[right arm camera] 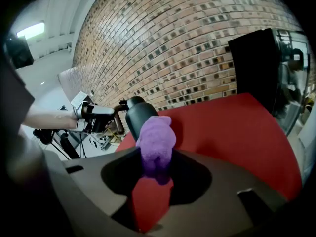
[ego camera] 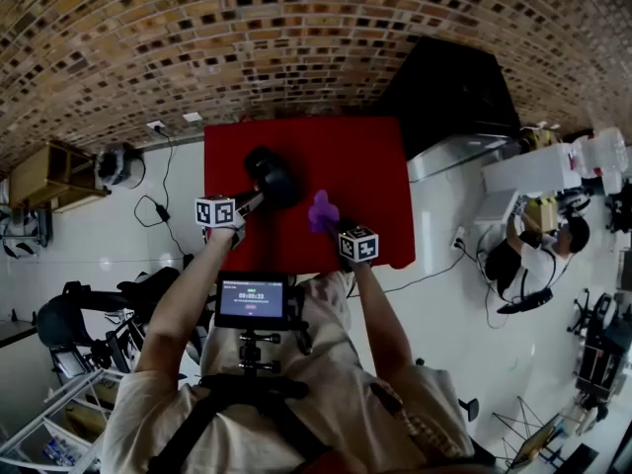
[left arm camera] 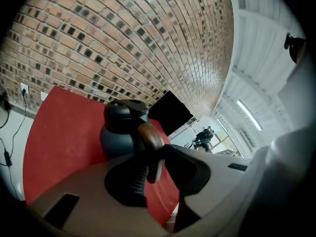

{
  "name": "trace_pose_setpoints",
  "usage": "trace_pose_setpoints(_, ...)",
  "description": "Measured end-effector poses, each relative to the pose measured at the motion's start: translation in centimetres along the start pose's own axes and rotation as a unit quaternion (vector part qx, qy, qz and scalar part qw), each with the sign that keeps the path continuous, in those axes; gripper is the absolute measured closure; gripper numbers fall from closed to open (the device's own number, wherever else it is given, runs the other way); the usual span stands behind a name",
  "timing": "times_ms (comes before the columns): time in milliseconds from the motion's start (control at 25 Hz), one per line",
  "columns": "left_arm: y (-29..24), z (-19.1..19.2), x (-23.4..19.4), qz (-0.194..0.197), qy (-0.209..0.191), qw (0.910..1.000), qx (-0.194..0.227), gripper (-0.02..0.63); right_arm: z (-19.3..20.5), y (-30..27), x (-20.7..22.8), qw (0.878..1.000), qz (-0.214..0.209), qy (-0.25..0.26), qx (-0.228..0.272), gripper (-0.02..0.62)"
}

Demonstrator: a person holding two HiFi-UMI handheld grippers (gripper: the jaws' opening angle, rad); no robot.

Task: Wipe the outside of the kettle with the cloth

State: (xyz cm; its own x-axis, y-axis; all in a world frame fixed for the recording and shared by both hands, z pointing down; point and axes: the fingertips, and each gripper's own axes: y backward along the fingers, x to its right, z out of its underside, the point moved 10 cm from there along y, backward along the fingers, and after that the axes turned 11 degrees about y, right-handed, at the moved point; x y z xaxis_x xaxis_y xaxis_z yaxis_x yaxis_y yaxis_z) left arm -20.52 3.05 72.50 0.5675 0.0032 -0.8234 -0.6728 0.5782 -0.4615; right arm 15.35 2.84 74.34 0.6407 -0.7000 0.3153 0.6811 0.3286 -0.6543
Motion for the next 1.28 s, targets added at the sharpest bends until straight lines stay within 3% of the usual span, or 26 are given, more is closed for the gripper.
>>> trace_pose_setpoints(160,-1.0,-0.6,1.1,0.004,-0.018,0.9998,-0.009,0.500,0.2,0.0,0.2,1.000,0.002,-0.007,0.001,0.431)
trace_pose_setpoints(440,-4.7,-1.2,3.6,0.044,-0.005,0.9989,-0.016,0.506,0.4,0.5,0.3,1.000,-0.002,-0.020,0.005,0.431)
trace_pose_setpoints(600,-4.9,-1.4,3.3,0.048,0.003,0.9988,-0.008,0.511,0.5,0.5,0.7,1.000,-0.003,-0.028,0.002,0.431)
trace_pose_setpoints(760,-2.0,-0.9,1.3,0.053,0.043,0.9976,0.009,0.511,-0.1,-0.5,0.7,1.000,-0.008,-0.019,-0.001,0.431)
trace_pose_setpoints(960,2.4,2.8,-1.5,0.061,0.101,0.9924,0.034,0.509,-2.3,-2.3,-0.7,1.000,-0.006,0.004,-0.006,0.430)
trace_pose_setpoints(1160,5.2,7.7,-5.1,0.066,0.188,0.9767,0.080,0.505,-6.3,-4.9,-4.0,0.998,-0.023,0.060,-0.014,0.430)
trace_pose_setpoints(1280,6.1,11.8,-7.6,0.071,0.251,0.9607,0.095,0.492,-7.4,-7.9,-5.9,0.992,-0.047,0.109,-0.047,0.430)
